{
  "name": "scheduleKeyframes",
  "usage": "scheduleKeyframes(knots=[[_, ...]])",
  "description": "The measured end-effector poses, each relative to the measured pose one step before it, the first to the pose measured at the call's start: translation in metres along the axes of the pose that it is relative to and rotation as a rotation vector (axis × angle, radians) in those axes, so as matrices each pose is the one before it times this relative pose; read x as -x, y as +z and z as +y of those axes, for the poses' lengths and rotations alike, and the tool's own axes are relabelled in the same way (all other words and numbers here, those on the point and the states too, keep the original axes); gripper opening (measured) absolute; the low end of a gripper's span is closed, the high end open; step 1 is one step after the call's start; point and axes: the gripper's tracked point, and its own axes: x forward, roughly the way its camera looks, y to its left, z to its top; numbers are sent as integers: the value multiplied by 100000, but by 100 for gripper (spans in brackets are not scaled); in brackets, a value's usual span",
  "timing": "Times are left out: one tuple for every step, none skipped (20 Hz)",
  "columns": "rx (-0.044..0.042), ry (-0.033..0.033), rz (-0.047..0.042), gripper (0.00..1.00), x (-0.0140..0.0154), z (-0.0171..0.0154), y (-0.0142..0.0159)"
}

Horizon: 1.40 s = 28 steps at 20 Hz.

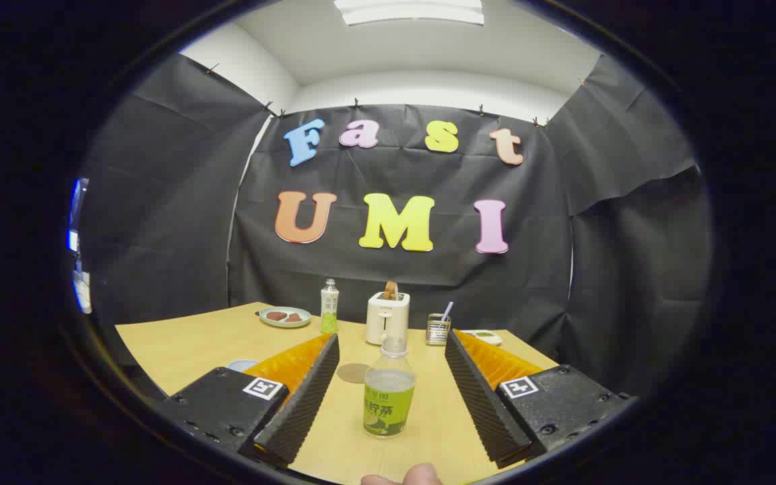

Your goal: Take the bottle from table, then pour the juice into the cup, finally place the bottle on the coaster

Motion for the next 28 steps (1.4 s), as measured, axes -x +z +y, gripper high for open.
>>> scheduleKeyframes(knots=[[-305, 248, 285, 100, -13, 70, -62], [-296, 119, 23, 100, -58, -21, 19], [86, -130, 36, 100, -33, -68, -7], [596, -299, -104, 100, 0, -87, 87], [477, -266, -119, 100, 67, -127, -9], [426, -246, -239, 100, 69, 15, 22], [409, 497, -57, 100, 39, 71, -108], [-377, 1406, 515, 100, 57, 338, -116], [-581, 1280, 952, 100, -39, 207, -329], [23, 639, 287, 100, 57, 116, 2], [180, -321, -201, 100, 155, -290, 123], [-333, -351, -713, 100, 111, -208, 153], [-540, 99, -605, 100, 113, -1, 36], [-554, 292, -120, 100, -30, 21, 16], [-386, -136, 106, 100, 11, -101, -114], [304, -574, -88, 100, 121, -125, 14], [334, -376, 5, 100, 102, -118, -1], [210, -185, -27, 100, -52, -9, 20], [782, -456, 127, 100, -66, -50, -110], [1319, -1037, -189, 100, -79, -239, -1], [730, -481, -190, 100, -46, -209, -112], [-410, 652, -92, 100, -33, 130, -35], [-529, 1062, 16, 100, -117, 327, -60], [328, 53, 1090, 100, -96, -8, -277], [208, -174, 820, 100, -125, -186, -195], [-172, -138, -153, 100, 53, -83, 87], [-96, -144, -344, 100, 77, -50, 139], [382, -299, 197, 100, 2, -137, -2]])
